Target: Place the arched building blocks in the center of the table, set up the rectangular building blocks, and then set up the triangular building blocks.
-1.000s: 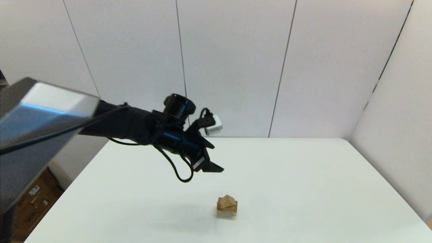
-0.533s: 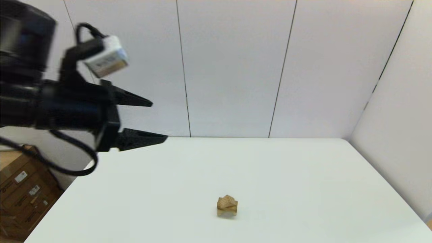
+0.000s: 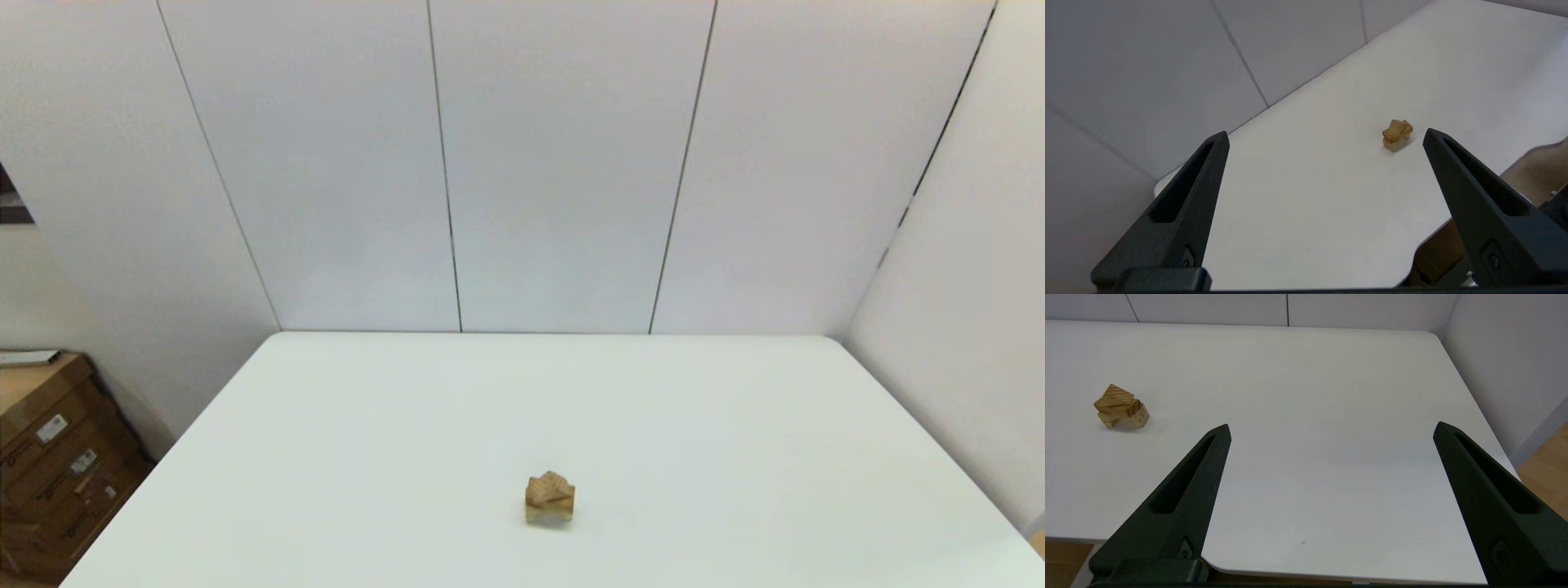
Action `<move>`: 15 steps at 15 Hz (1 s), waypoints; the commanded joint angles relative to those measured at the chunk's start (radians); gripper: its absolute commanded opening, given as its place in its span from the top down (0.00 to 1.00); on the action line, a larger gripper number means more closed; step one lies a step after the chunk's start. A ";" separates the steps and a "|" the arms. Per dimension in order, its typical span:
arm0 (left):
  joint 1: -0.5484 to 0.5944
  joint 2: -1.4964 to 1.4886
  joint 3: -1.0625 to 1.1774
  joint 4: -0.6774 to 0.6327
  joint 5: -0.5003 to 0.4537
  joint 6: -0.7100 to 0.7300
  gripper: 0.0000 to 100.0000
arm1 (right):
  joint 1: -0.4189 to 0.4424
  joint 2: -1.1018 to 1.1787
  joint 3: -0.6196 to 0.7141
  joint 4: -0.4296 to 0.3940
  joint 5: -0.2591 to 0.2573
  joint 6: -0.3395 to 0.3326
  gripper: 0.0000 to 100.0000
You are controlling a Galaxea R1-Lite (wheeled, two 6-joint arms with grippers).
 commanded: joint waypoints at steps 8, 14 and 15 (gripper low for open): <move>0.123 -0.624 0.535 -0.032 0.166 -0.167 0.00 | 0.000 0.000 0.000 0.001 0.000 0.001 0.00; 0.123 -0.625 0.928 -0.521 0.347 -0.216 0.00 | 0.000 0.000 0.000 0.001 0.000 -0.001 0.00; 0.123 -0.624 0.927 -0.512 0.365 -0.230 0.00 | 0.000 0.000 0.000 0.001 0.000 0.001 0.00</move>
